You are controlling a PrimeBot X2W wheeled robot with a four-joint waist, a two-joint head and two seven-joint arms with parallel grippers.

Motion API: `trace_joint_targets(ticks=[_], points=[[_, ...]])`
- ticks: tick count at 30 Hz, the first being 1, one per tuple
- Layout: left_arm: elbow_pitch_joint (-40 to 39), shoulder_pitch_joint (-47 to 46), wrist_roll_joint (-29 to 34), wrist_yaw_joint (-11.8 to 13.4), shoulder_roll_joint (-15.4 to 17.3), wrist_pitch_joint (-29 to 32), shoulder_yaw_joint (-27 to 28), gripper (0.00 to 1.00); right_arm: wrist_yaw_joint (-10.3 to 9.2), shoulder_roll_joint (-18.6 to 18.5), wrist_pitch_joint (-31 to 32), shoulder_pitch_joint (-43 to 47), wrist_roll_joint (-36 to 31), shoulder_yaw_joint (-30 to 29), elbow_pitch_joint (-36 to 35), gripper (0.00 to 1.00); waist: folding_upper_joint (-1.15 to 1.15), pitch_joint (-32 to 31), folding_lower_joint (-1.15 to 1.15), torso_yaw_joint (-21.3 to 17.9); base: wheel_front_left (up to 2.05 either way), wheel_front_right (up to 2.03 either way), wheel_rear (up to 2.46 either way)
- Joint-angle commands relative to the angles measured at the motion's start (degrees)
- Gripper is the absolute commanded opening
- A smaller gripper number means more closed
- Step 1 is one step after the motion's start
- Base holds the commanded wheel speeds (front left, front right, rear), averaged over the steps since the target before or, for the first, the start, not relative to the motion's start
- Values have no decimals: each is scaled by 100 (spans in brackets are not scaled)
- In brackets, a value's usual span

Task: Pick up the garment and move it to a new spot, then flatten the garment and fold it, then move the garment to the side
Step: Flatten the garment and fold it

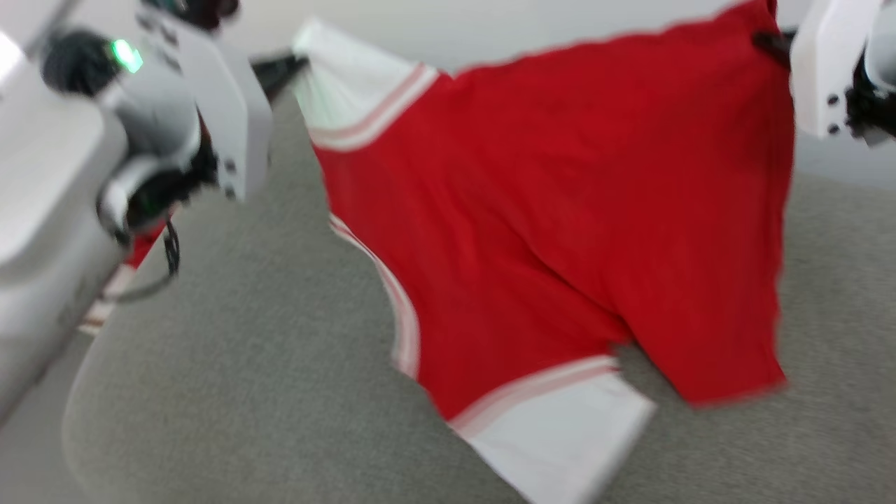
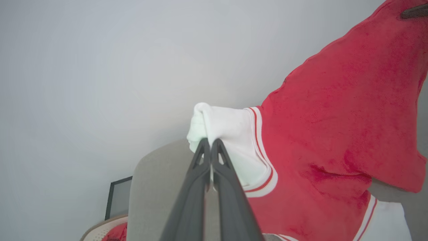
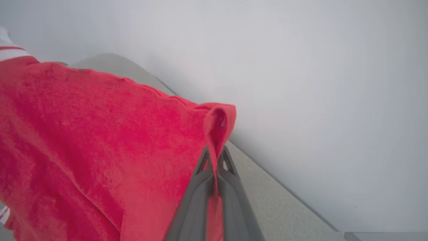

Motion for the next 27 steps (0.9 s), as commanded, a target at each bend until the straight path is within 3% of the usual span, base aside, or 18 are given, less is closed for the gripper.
trace_joint_targets(ticks=[1, 7, 16, 27], points=[[184, -241, 106, -35, -86, 6, 23, 0, -4, 104, -187, -103, -109, -33, 117, 0, 0, -370, 0, -362, 0, 0, 0], [1188, -1129, 319, -117, -522, -246, 151, 0, -4, 626, -1149, -564, -611, -137, 810, 0, 0, -645, 0, -643, 0, 0, 0], [2585, -2258, 806, -163, -1010, -1327, 284, 0, -4, 1319, -2256, -1270, -1089, -335, 1701, 0, 0, -696, 0, -977, 0, 0, 0], [3613, -3057, 822, -318, -1279, -1916, 336, 0, -4, 1641, -2532, -1805, -1087, -383, 2278, 0, 0, -222, 0, -1220, 0, 0, 0]])
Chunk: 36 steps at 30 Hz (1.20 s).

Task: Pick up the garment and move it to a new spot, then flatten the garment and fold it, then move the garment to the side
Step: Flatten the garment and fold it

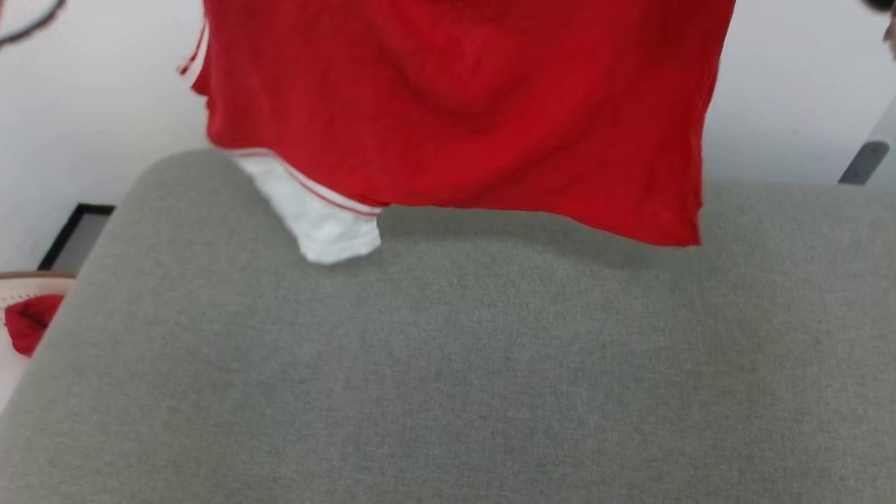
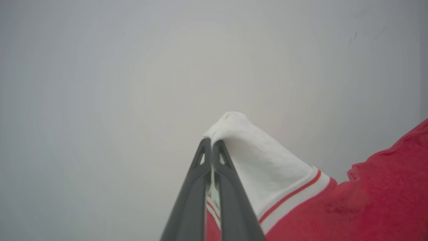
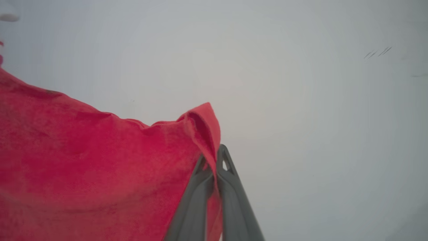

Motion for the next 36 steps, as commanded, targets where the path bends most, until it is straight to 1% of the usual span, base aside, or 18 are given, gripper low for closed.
trace_joint_targets(ticks=[1, 3, 7, 10, 13, 15, 17, 19, 21, 23, 24, 26, 28, 32, 33, 35, 36], points=[[39, -191, -10, -27, 7, -42, -10, 0, -4, 12, 15, -183, 47, -14, 27, 0, 0, 397, 0, -99, 0, 0, 0], [63, -221, -26, -41, -5, -77, -19, 0, -4, 7, -7, -233, 21, 3, 39, 0, 0, 510, 0, -120, 0, 0, 0], [73, -489, -44, -57, 6, -146, -80, 0, -4, 17, -12, -543, -40, 15, 109, 0, 0, 1083, 0, -218, 0, 0, 0], [68, -706, -9, -59, 41, -318, -118, 0, -4, 30, -214, -771, -149, -13, 224, 0, 0, 1539, 0, -299, 0, 0, 0], [118, -1033, 99, -60, 55, -697, -102, 0, -4, 56, -674, -1079, -404, -63, 429, 0, 0, 2032, 0, -381, 0, 0, 0], [159, -1274, 218, -61, 49, -1051, -102, 0, -4, 93, -1175, -1291, -653, -93, 629, 0, 0, 2331, 0, -431, 0, 0, 0], [229, -1537, 269, -1, 20, -1439, -22, 0, -4, 109, -1745, -1528, -974, -142, 856, 0, 0, 2601, 0, -467, 0, 0, 0], [227, -1786, 313, -2, -62, -1715, 68, 0, -4, 70, -2030, -1771, -1332, -212, 1008, 0, 0, 2864, 0, -469, 0, 0, 0], [195, -1966, 364, -7, -106, -1851, 163, 0, -4, -18, -2111, -1980, -1723, -362, 1077, 0, 0, 3125, 0, -450, 0, 0, 0], [6, -2159, 481, -8, -112, -1905, 308, 0, -5, -190, -2124, -2214, -2223, -670, 740, 0, 0, 3411, 0, -395, 0, 0, 0], [-219, -2282, 504, 6, -77, -1912, 519, 0, -5, -272, -2122, -2215, -2477, -882, 556, 0, 0, 3580, 0, -372, 0, 0, 0], [-690, -2164, 711, 11, 22, -1913, 932, 0, -4, -402, -2112, -2003, -3104, -1306, 142, 0, 0, 3842, 0, -335, 0, 0, 0], [-1111, -1746, 823, 2, -1, -1899, 1410, 0, -4, -486, -2114, -1701, -3730, -1880, -301, 0, 0, 4034, 0, -289, 0, 0, 0], [-1623, -1122, 1141, -42, -101, -1908, 2074, 0, -5, -403, -2115, -1023, -4683, -2943, -717, 0, 0, 4305, 0, -193, 0, 0, 0], [-1666, -942, 1114, -41, -180, -1909, 2244, 0, -5, -358, -2116, -876, -4904, -3151, -802, 0, 0, 4354, 0, -165, 0, 0, 0], [-1728, -586, 1267, -50, -240, -1907, 2439, 0, -4, -236, -2115, -516, -5184, -3553, -828, 0, 0, 4391, 0, -123, 0, 0, 0], [-1723, -407, 1271, -54, -313, -1903, 2529, 0, -4, -193, -2116, -393, -5383, -3666, -875, 0, 0, 4400, 0, -109, 0, 0, 0]])
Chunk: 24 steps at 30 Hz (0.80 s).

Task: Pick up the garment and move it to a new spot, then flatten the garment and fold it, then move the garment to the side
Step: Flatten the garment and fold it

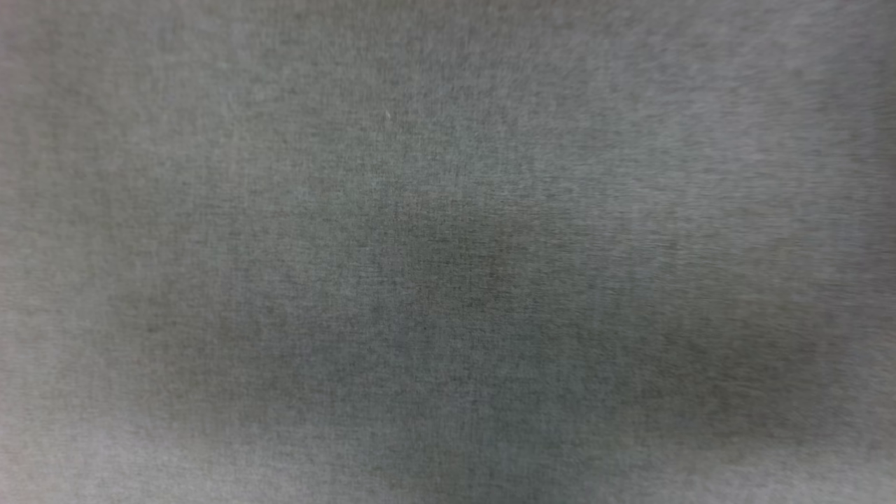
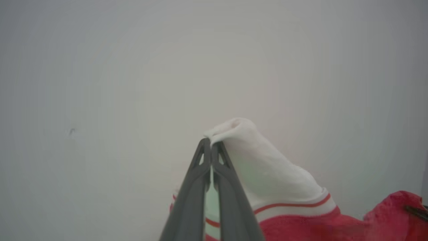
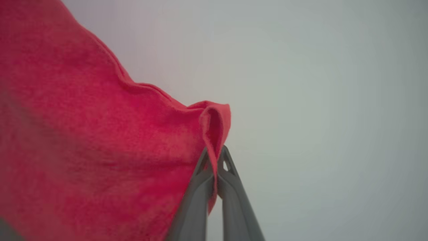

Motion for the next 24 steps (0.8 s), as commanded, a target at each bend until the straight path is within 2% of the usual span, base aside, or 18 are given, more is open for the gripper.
trace_joint_targets(ticks=[1, 6, 8, 13, 19, 24], points=[[-21, 219, 72, -13, -56, 5, 58, 0, -6, 57, 1, 150, -162, -142, -22, 0, 0, 325, 0, 161, 0, 0, 0], [-78, 701, 16, -13, -184, 0, -19, 0, -6, 281, 1, 508, -564, -471, 31, 0, 0, 259, 0, 257, 0, 0, 0], [19, 911, -122, -14, -258, 3, -112, 0, -6, 362, 1, 601, -530, -524, 74, 0, 0, 174, 0, 293, 0, 0, 0], [258, 1363, -552, -15, -260, 12, -856, 0, -6, 385, 1, 960, -283, -189, 200, 0, 0, -185, 0, 405, 0, 0, 0], [85, 1970, -1362, -9, 13, 372, -2014, 0, -6, 180, 0, 1619, 595, 418, 366, 0, 0, -790, 0, 569, 0, 0, 0], [-452, 2549, -1966, -10, 488, 740, -2937, 0, -6, -135, 59, 2284, 1643, 969, 300, 0, 0, -1315, 0, 684, 0, 0, 0]])
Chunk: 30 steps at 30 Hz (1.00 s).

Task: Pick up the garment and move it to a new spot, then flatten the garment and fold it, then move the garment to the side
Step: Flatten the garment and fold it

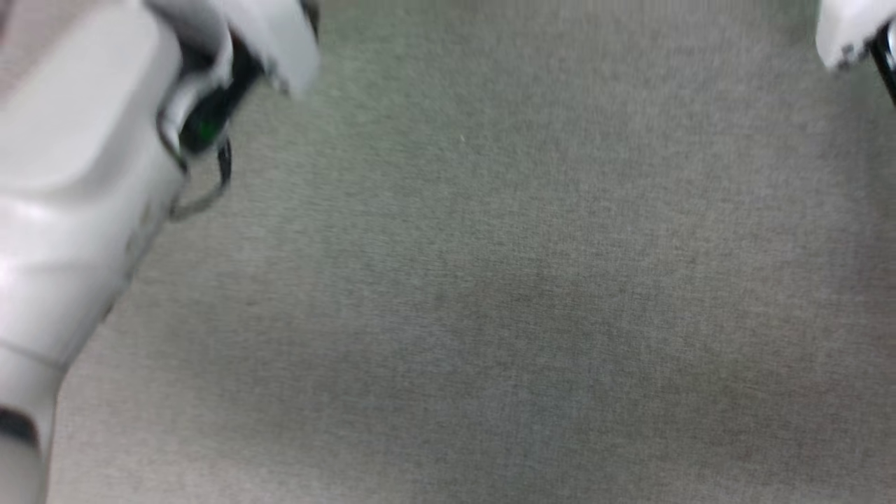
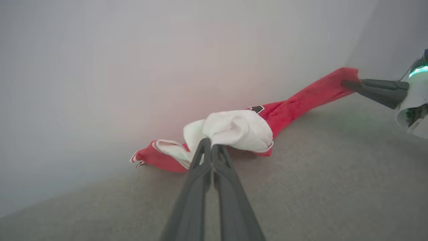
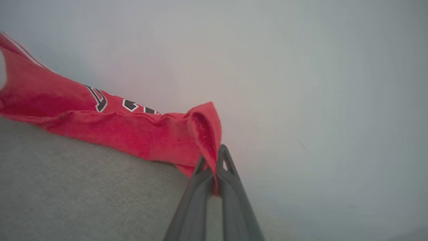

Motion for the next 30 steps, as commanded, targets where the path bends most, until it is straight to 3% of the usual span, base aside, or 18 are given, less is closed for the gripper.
trace_joint_targets(ticks=[1, 7, 14, 21, 22, 30], points=[[-161, 209, -166, 4, 101, 31, -175, 0, -5, -120, 50, 268, 307, 154, -102, 0, 0, -576, 0, 209, 0, 0, 0], [-899, 883, -602, 4, 732, 328, -1009, 0, -6, -864, 516, 1344, 1660, 905, -1136, 0, 0, -1107, 0, 268, 0, 0, 0], [-1722, 1911, -1043, 27, 1447, 359, -1440, 0, -5, -1925, 1095, 2733, 2812, 1471, -2674, 0, 0, -1723, 0, 255, 0, 0, 0], [-2781, 3176, -1286, 631, 2178, 179, -1666, 0, -6, -2807, 1428, 4200, 3592, 1970, -4085, 0, 0, -2279, 0, 199, 0, 0, 0], [-2781, 3176, -1286, 631, 2178, 179, -1666, 0, -6, -2807, 1428, 4200, 3592, 1970, -4085, 0, 0, -2279, 0, 199, 0, 0, 0], [-3839, 4491, -1588, 1464, 2968, -169, -1806, 0, -6, -3514, 1505, 5491, 4127, 2159, -4951, 0, 0, -2594, 0, 116, 0, 0, 0]])
